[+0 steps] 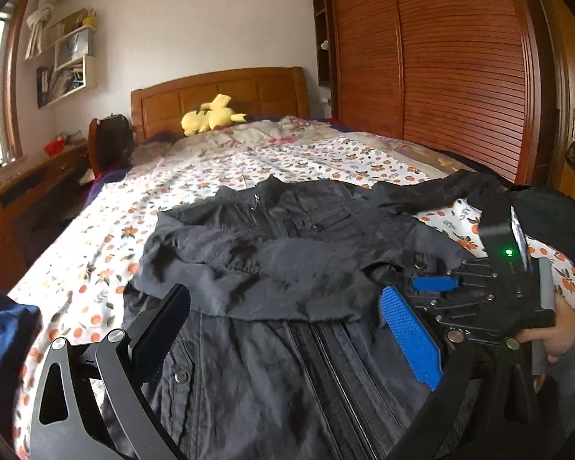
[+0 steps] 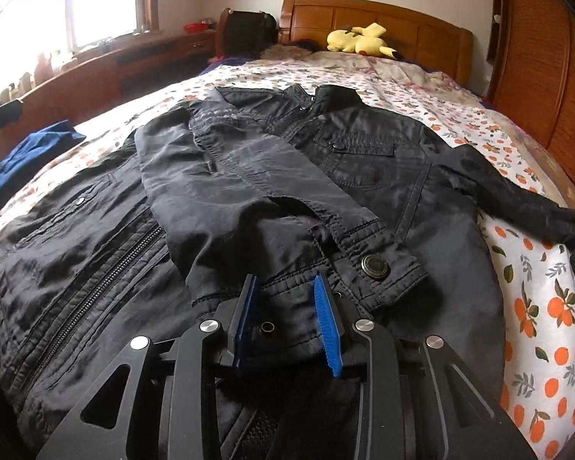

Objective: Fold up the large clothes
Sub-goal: 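Move the right gripper to the other sleeve lying flat beside the jacket, then grasp the other sleeve cuff with the right gripper and lift it, then carry the lifted sleeve with the right gripper across the jacket body and release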

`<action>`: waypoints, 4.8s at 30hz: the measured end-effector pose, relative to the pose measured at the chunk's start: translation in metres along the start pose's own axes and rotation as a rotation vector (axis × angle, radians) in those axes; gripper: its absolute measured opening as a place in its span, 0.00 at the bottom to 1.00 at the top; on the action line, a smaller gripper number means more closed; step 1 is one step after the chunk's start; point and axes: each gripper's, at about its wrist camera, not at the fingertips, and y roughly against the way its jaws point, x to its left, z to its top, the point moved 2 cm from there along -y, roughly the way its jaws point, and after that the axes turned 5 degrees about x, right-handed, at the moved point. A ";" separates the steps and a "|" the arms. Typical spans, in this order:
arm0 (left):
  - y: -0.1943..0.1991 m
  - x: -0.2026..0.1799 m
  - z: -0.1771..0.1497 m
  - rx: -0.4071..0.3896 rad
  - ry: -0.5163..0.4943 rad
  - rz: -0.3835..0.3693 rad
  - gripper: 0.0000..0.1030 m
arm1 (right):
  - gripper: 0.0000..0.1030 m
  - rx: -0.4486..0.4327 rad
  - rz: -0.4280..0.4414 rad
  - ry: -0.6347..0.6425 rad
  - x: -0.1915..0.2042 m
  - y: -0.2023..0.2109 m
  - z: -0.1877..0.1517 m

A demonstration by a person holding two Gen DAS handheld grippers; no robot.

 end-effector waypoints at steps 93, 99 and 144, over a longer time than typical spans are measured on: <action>-0.098 0.004 -0.015 -0.098 0.031 -0.107 0.98 | 0.05 -0.070 -0.392 -0.504 -0.264 -0.012 0.118; -0.098 0.006 -0.014 -0.096 0.032 -0.108 0.98 | 0.05 -0.131 -0.288 -0.292 -0.190 0.013 0.152; -0.080 0.018 -0.011 -0.125 0.044 -0.108 0.98 | 0.70 0.165 -0.364 -0.517 -0.255 -0.061 0.077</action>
